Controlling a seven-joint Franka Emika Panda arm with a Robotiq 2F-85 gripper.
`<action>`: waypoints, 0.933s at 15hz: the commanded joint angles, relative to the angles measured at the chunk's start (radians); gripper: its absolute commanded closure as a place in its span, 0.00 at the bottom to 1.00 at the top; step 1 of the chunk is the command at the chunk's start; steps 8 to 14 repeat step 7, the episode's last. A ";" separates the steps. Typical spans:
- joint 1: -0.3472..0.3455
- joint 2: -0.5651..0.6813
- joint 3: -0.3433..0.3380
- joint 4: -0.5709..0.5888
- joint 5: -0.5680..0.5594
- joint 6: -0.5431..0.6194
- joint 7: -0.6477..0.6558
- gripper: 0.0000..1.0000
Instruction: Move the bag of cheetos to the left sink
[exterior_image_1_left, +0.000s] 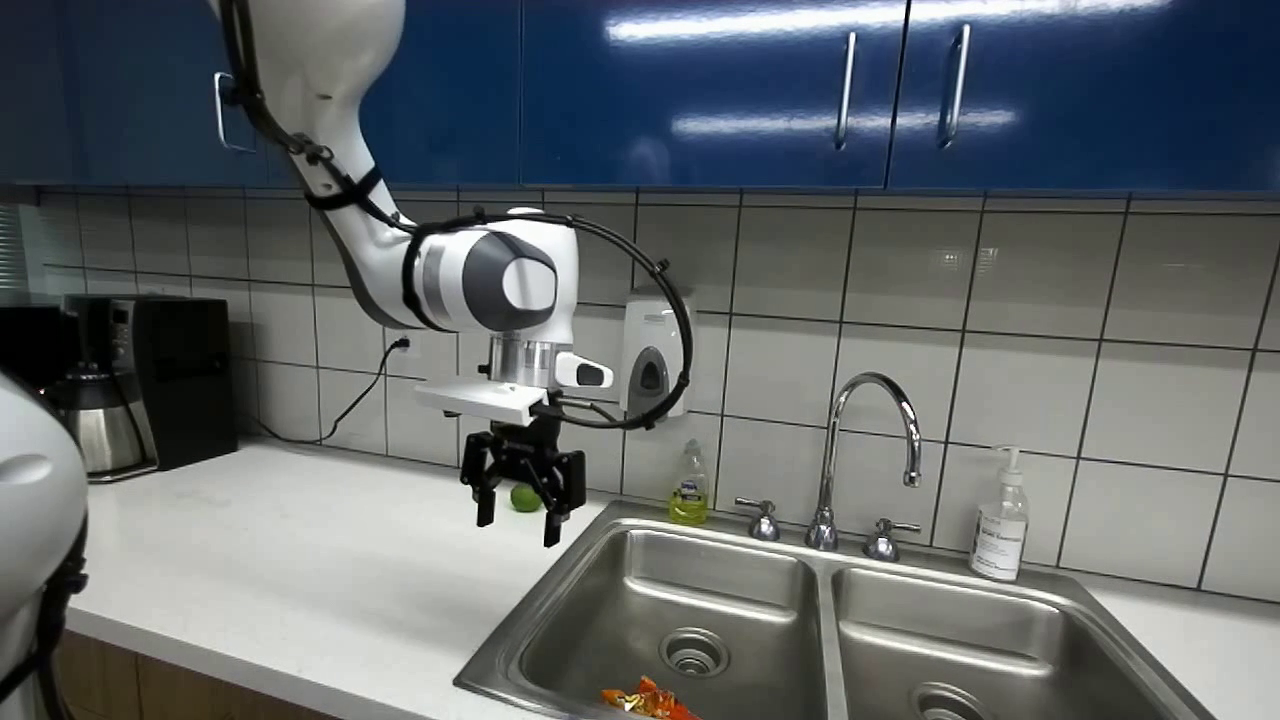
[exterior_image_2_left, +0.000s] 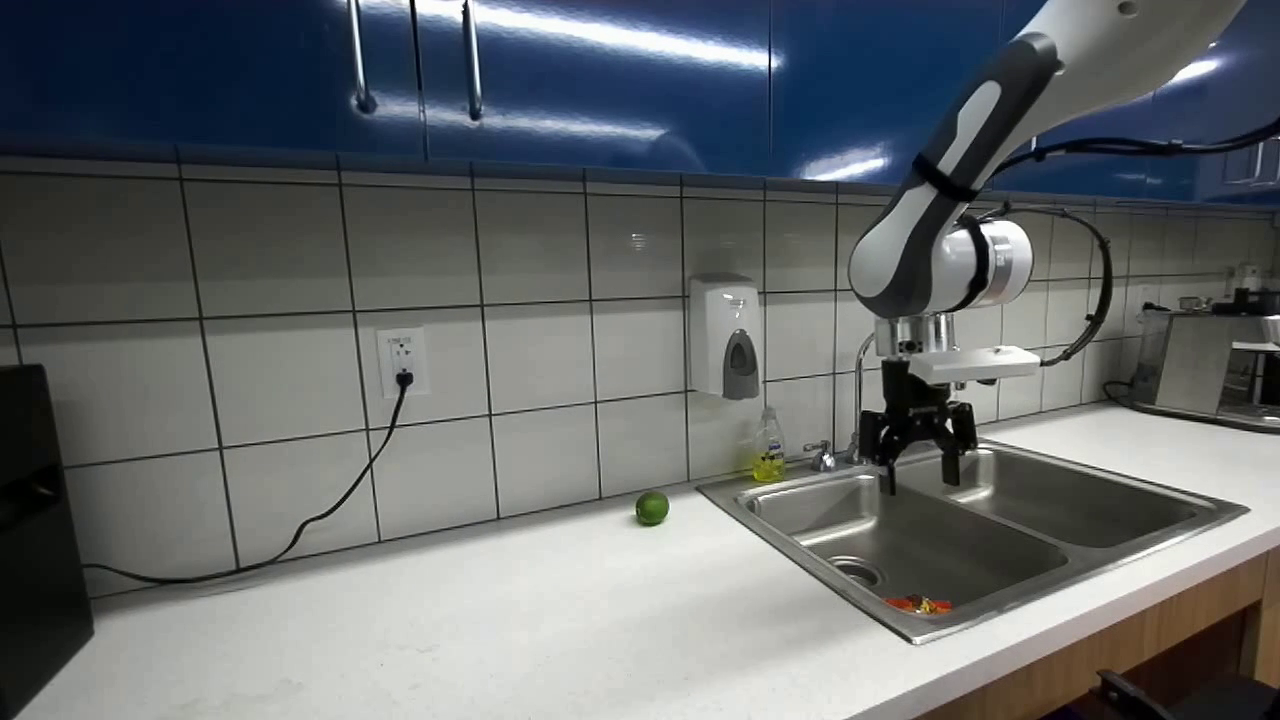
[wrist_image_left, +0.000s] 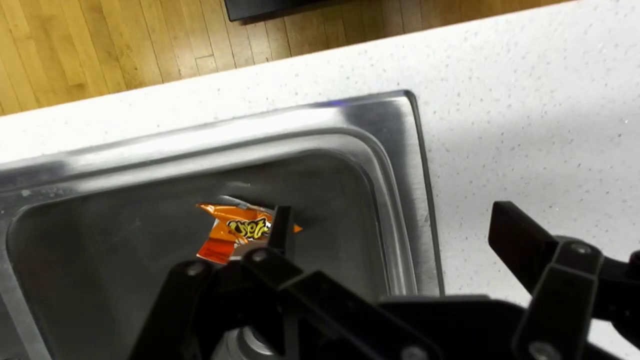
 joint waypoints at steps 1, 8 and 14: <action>0.005 -0.175 0.008 -0.092 -0.028 -0.113 0.022 0.00; 0.007 -0.227 -0.001 -0.104 -0.004 -0.169 0.002 0.00; 0.007 -0.227 -0.001 -0.104 -0.004 -0.169 0.002 0.00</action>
